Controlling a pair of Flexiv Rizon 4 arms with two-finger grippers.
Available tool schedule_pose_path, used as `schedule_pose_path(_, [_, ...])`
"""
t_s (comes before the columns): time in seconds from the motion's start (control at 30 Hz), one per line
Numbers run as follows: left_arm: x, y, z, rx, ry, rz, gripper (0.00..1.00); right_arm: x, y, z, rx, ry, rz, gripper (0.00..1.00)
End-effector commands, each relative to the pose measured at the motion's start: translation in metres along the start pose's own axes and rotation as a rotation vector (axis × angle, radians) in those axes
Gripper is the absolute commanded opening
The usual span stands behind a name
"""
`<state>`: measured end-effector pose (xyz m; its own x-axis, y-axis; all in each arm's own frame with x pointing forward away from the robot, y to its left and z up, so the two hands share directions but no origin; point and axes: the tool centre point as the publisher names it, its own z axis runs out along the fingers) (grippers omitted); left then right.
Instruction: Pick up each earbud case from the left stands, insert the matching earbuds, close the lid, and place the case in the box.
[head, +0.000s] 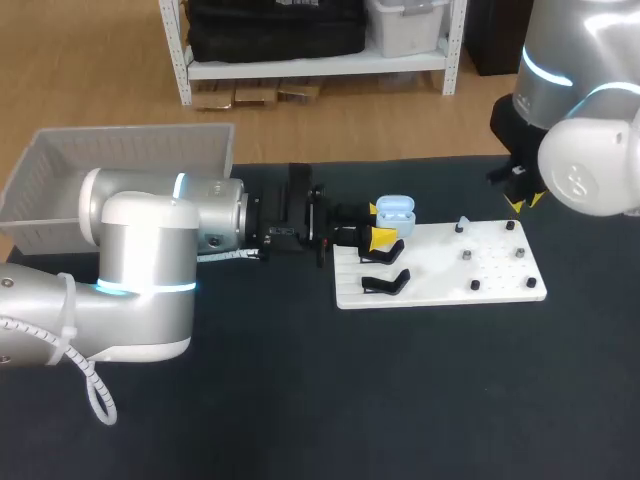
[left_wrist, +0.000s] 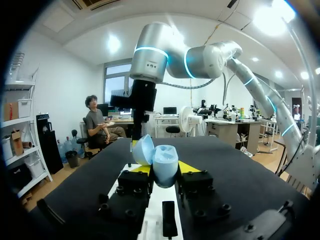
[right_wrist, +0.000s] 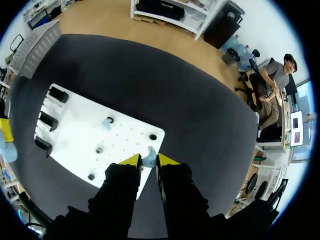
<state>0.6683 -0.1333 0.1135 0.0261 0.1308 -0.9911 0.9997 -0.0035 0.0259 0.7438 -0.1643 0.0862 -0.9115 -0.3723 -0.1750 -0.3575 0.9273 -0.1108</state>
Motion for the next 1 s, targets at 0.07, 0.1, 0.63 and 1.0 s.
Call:
schedule_pose_path(0.07, [0.001, 0.0, 0.0, -0.003, -0.004, 0.003, 0.0, 0.026, 0.025, -0.054, 0.002, 0.01, 0.044, 0.0])
schedule_pose_path(0.1, [0.001, 0.0, 0.0, -0.003, -0.004, 0.003, 0.0, 0.029, 0.031, -0.062, 0.002, 0.021, 0.057, 0.0])
schedule_pose_path(0.63, [0.001, 0.0, 0.0, -0.003, -0.004, 0.003, 0.0, 0.054, 0.113, -0.114, -0.057, 0.035, 0.179, 0.0])
schedule_pose_path(1.0, [0.001, 0.0, 0.0, -0.003, -0.004, 0.003, 0.0, 0.054, 0.113, -0.114, -0.057, 0.035, 0.179, 0.0])
